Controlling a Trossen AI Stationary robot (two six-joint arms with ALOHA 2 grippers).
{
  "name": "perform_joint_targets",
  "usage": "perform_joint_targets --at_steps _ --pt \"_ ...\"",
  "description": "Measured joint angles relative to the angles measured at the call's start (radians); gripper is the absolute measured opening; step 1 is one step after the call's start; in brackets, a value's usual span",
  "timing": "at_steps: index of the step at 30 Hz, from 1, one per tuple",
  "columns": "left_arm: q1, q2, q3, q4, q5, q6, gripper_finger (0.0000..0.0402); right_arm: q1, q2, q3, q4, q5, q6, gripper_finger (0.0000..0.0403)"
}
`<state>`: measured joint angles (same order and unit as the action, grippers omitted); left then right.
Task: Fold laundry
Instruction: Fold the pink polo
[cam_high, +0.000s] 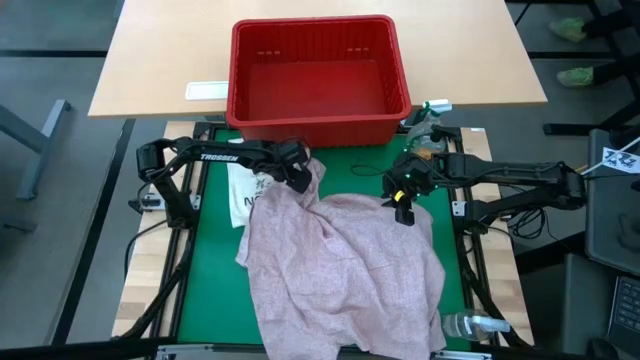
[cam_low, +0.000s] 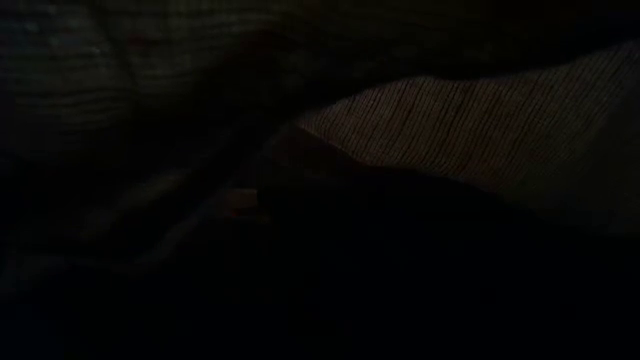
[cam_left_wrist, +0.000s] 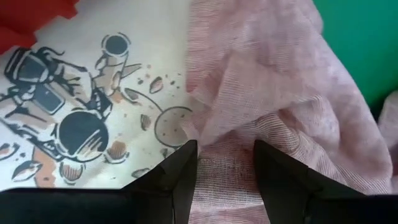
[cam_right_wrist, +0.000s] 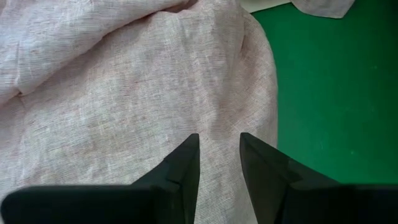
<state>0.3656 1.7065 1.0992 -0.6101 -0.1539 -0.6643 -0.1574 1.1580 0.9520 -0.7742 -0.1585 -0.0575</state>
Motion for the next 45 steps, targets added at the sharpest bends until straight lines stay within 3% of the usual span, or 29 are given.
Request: perform_joint_targets --at_steps 5,13,19,30,39,45 --pt "0.000 0.000 0.000 0.013 0.014 0.022 0.0125 0.000 0.000 0.000 -0.006 0.000 0.000 0.0115" --pt "0.000 -0.002 0.000 0.024 0.004 0.046 0.0008 0.000 0.000 0.000 -0.019 0.055 0.034 0.0115" --pt "-0.021 -0.072 0.000 -0.060 -0.042 0.048 0.0001 -0.005 0.002 0.000 -0.088 0.169 0.091 0.0115" --pt "-0.180 -0.276 0.000 -0.336 -0.198 -0.068 0.0000 -0.114 0.076 0.001 -0.134 0.132 0.133 0.0115" --pt "-0.323 -0.400 0.000 -0.747 -0.363 -0.412 0.0000 -0.118 0.176 0.001 -0.133 0.139 0.132 0.0115" --pt "-0.357 -0.416 0.000 -0.970 -0.382 -0.610 0.0000 -0.118 0.220 0.001 -0.134 0.305 0.131 0.0115"
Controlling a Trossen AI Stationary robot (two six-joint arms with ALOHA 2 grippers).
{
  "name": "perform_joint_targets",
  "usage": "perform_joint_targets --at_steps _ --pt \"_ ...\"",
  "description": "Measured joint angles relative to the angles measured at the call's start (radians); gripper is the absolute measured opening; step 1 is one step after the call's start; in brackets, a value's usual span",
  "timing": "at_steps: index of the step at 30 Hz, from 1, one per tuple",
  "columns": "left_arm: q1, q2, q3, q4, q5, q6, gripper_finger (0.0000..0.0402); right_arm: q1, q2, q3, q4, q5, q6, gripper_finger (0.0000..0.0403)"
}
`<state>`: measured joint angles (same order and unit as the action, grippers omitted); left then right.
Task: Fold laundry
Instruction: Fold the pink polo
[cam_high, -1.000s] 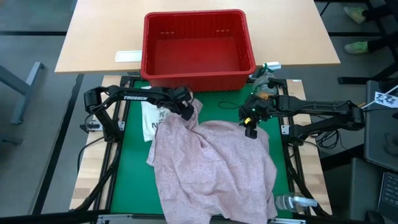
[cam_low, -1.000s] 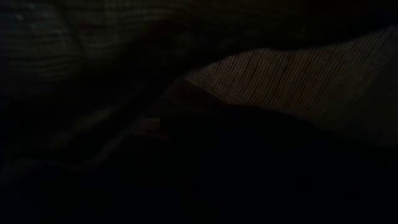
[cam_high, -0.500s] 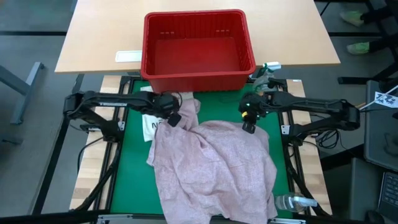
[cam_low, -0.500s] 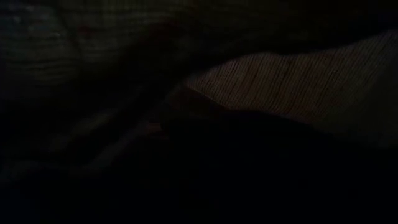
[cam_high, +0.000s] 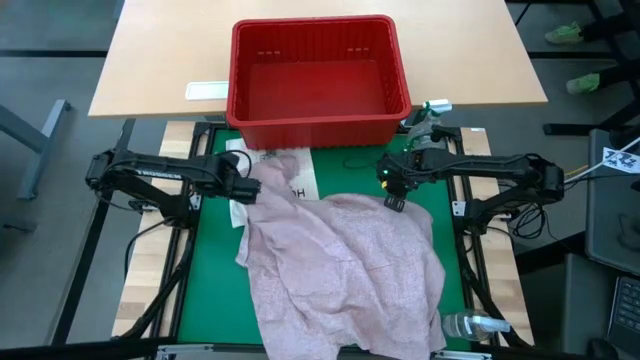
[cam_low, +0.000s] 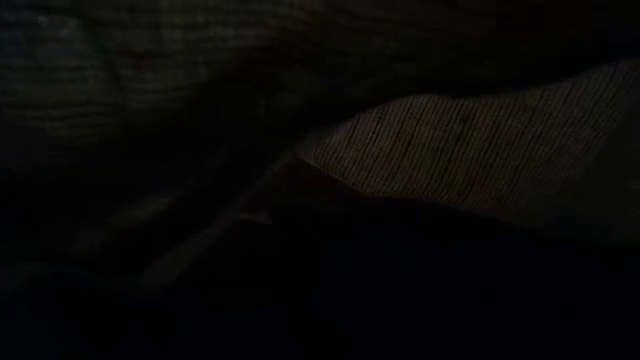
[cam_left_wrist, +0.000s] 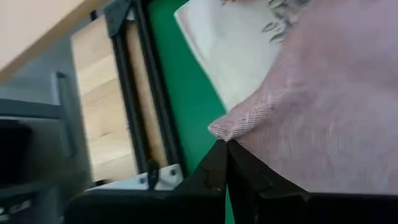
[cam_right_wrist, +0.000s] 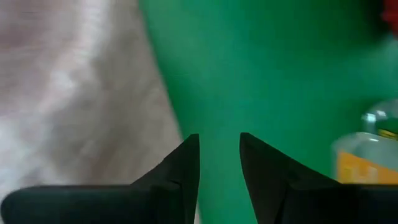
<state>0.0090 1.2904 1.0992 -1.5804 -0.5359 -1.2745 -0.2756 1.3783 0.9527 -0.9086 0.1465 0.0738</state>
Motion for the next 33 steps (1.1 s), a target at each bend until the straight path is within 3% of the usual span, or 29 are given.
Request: perform_joint_targets --at_steps 7,19,26,33 --pt "0.037 0.014 0.000 0.014 -0.050 -0.034 0.0000 0.000 0.027 0.000 -0.015 0.052 0.000 0.0115" --pt "0.046 0.080 0.000 0.026 -0.026 -0.033 0.0000 -0.002 0.046 0.000 -0.006 -0.106 -0.133 0.0115" --pt "0.040 0.079 0.000 0.035 -0.009 -0.032 0.0000 -0.002 0.062 0.001 0.025 -0.258 -0.175 0.0115" --pt "0.040 0.079 0.000 0.037 0.004 -0.032 0.0000 0.013 0.060 0.010 0.064 -0.547 -0.168 0.0115"
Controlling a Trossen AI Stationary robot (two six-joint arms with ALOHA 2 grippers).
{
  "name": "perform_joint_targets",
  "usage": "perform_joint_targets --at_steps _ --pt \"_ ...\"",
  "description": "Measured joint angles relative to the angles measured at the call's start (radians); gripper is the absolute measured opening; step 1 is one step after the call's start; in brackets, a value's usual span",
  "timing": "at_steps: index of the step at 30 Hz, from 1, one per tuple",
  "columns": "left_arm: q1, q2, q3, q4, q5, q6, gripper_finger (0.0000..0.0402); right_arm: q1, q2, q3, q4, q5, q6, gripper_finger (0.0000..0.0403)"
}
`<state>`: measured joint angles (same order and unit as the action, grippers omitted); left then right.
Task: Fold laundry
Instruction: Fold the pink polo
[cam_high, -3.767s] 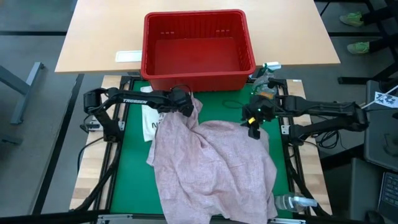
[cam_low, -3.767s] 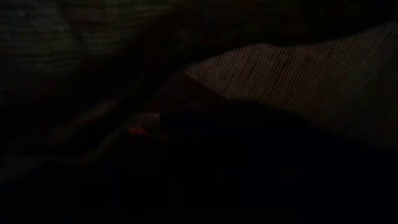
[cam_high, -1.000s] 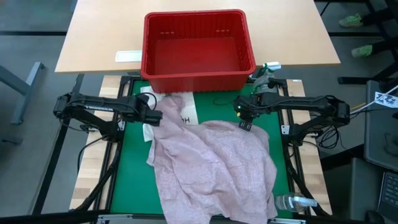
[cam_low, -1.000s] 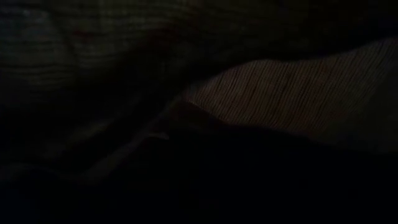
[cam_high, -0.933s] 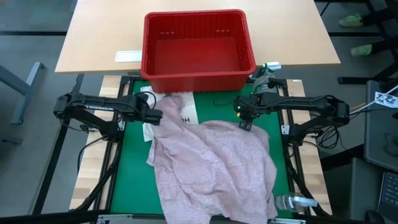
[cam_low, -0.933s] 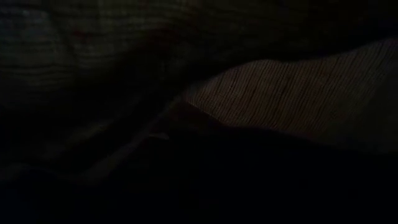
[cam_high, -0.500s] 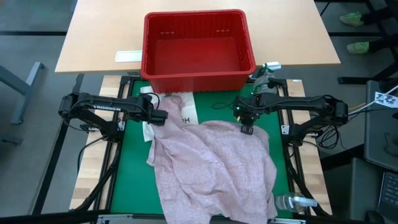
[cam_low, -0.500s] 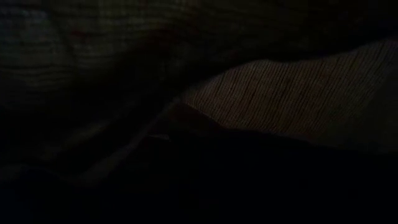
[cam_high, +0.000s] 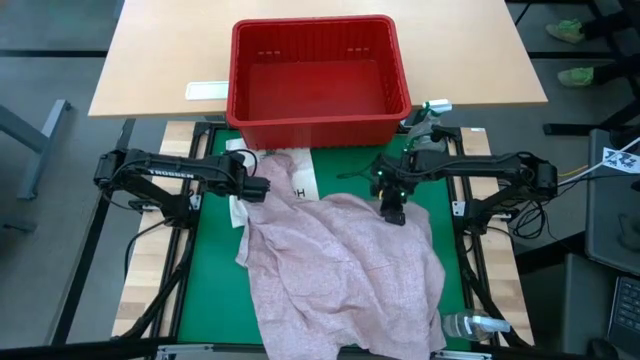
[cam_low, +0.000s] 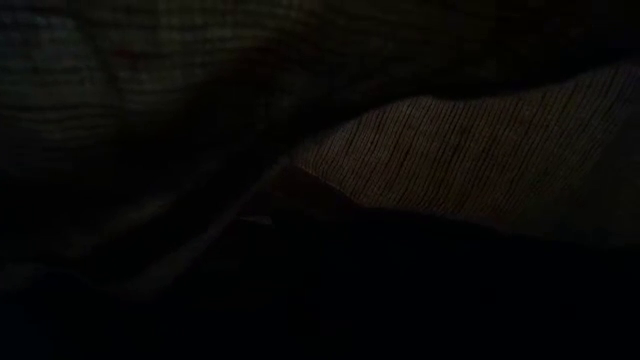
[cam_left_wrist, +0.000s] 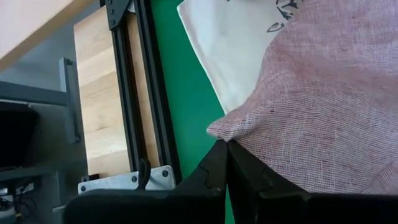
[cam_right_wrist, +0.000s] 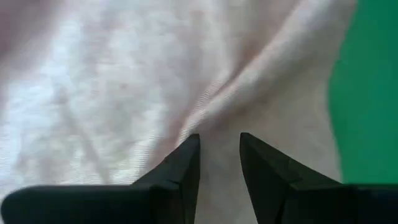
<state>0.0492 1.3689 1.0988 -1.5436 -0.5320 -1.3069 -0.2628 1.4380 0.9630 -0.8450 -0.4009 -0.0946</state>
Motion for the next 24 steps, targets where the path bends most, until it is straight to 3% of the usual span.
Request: perform_joint_targets --at_steps 5,13,16,24 --pt "0.000 0.000 0.000 0.013 0.011 0.000 0.0000 0.039 0.000 0.000 0.006 -0.053 0.000 0.0115" --pt "0.000 0.000 0.000 0.019 0.026 -0.001 0.0000 0.136 0.000 0.000 -0.002 -0.241 -0.031 0.0115" --pt "0.000 0.000 0.000 0.022 0.026 -0.001 0.0000 0.146 -0.007 0.001 -0.012 -0.202 -0.045 0.0115" --pt "0.000 0.000 0.000 0.048 0.025 -0.002 0.0000 0.042 -0.011 0.155 -0.229 0.075 -0.138 0.0115"
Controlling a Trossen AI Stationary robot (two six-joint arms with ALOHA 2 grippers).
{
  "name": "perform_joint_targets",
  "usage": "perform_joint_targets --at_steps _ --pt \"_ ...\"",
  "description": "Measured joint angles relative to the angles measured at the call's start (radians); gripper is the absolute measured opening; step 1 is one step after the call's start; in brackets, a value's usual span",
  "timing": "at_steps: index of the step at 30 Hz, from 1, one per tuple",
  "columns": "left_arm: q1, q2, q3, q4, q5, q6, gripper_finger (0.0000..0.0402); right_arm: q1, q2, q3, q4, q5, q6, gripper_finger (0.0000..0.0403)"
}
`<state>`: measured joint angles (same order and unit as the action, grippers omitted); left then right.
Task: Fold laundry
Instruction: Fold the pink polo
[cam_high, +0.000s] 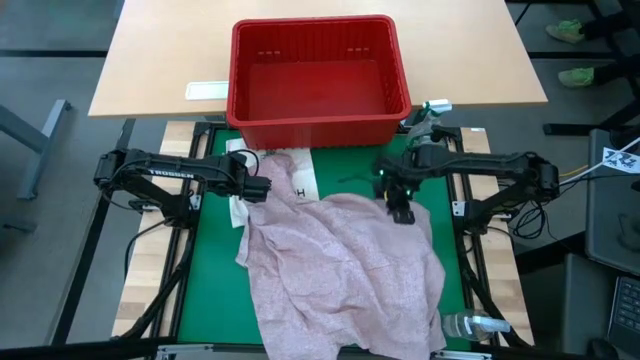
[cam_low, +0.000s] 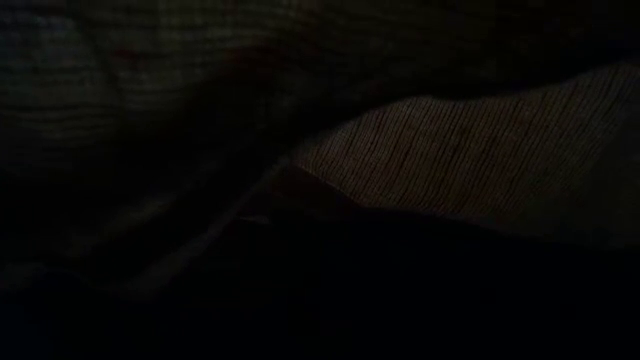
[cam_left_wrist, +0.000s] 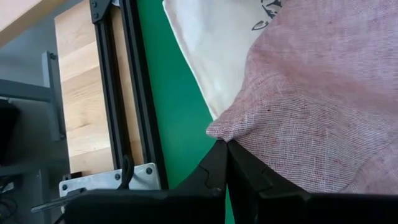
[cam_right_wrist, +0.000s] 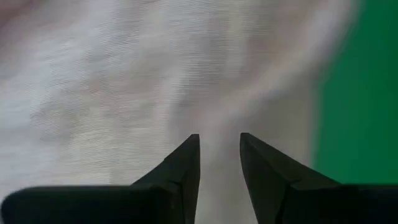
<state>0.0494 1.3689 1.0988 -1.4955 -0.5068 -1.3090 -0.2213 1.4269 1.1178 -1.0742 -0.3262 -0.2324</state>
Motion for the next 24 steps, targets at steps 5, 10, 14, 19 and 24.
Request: perform_joint_targets --at_steps 5,10,14,19,24 --pt "0.000 0.000 0.000 -0.001 0.000 -0.001 0.0000 -0.131 0.009 -0.003 0.017 0.083 -0.005 0.0115" --pt "0.000 0.000 0.000 -0.001 0.000 -0.001 0.0000 -0.273 0.015 -0.092 0.035 0.055 0.016 0.0115" --pt "0.000 0.000 0.000 0.000 0.000 -0.001 0.0000 -0.344 0.015 -0.187 0.034 -0.012 0.018 0.0115" --pt "0.000 0.000 0.000 0.017 -0.001 -0.001 0.0000 -0.371 0.015 -0.295 0.100 0.019 0.019 0.0115" --pt "0.000 0.000 0.000 0.033 -0.001 -0.001 0.0000 -0.369 0.015 -0.374 0.215 0.121 0.078 0.0115"
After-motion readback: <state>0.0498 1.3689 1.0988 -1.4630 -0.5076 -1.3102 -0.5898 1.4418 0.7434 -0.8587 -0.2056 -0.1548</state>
